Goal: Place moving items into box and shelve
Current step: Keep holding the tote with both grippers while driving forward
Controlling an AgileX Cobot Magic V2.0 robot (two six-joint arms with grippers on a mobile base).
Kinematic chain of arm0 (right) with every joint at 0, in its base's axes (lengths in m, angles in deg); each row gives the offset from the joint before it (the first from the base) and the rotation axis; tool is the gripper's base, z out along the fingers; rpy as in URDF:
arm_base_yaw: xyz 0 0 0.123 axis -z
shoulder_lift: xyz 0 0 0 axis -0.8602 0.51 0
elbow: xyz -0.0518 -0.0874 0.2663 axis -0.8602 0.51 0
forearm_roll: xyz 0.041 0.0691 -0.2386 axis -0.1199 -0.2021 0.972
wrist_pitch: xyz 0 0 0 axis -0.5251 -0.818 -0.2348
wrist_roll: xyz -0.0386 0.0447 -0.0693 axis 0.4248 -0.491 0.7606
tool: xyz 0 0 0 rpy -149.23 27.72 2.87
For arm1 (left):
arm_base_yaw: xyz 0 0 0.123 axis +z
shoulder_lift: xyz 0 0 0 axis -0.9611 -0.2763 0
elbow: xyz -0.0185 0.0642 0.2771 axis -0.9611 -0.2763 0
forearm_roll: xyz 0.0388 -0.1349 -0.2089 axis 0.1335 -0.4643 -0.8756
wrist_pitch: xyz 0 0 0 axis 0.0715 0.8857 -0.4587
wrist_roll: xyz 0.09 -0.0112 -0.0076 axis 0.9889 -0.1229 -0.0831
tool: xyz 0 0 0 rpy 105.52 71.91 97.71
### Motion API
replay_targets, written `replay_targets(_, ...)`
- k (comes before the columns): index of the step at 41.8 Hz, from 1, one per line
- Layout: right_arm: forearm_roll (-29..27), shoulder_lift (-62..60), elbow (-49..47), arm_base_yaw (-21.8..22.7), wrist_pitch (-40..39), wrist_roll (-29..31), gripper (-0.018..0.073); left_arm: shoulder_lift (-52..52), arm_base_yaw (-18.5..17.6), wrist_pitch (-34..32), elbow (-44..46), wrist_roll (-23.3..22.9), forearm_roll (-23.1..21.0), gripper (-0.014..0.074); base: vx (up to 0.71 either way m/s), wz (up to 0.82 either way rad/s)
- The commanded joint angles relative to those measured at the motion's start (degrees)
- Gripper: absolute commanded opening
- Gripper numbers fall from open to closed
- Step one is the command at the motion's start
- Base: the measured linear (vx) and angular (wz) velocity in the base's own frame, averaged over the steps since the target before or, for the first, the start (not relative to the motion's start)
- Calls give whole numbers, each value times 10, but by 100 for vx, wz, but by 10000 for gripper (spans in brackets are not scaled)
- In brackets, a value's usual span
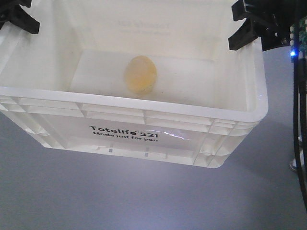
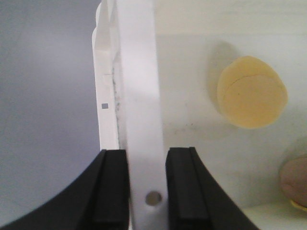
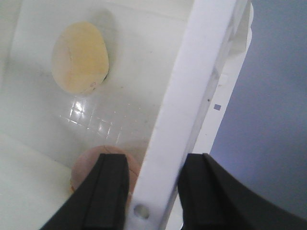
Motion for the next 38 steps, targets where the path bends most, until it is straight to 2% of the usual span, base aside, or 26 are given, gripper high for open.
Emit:
replay_targets(1,-118,-27,-25,-10,-69,24,-1,34,-12,-29,28,-1,-115,0,1,74)
replay_targets(22,-114,-27,-25,-10,-66,24,-1,34,-12,-29,28,-1,-115,0,5,76)
replay_targets(38,-114,-27,-25,-10,-65,24,-1,34,-12,-29,28,-1,-115,0,16,61)
